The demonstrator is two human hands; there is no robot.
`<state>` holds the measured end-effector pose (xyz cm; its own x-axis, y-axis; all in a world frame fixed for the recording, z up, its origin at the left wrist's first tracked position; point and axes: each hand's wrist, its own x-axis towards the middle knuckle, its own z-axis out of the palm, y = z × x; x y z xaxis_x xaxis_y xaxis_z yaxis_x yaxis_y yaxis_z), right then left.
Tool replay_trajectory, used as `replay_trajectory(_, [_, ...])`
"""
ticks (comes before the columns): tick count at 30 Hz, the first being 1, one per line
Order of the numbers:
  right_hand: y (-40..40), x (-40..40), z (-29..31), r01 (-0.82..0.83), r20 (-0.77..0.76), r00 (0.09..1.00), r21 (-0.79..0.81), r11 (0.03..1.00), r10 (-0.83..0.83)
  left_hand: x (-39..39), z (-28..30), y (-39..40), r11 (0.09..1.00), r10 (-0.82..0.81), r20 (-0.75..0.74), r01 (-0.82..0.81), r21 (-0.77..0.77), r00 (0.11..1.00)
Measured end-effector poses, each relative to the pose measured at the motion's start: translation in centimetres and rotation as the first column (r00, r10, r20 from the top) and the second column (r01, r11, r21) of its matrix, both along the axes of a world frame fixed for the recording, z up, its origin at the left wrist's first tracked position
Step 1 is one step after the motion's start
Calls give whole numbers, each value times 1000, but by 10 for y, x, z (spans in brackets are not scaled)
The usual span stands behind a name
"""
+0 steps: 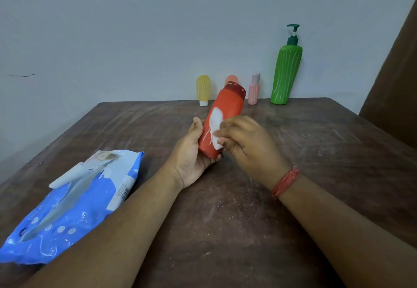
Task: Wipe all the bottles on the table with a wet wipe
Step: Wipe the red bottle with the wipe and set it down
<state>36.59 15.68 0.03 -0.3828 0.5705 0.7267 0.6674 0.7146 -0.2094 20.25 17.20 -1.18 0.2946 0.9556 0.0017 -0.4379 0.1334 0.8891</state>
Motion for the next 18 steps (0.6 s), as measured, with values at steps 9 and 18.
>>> replay_trajectory(9, [1, 1, 5, -17, 177, 984, 107, 994, -2, 2, -1, 2, 1000, -10, -9, 10, -18, 1000])
replay_trajectory(18, [-2, -4, 11, 181, 78, 980, 41, 983, -183, 8, 0, -2, 989, -112, -125, 123, 84, 986])
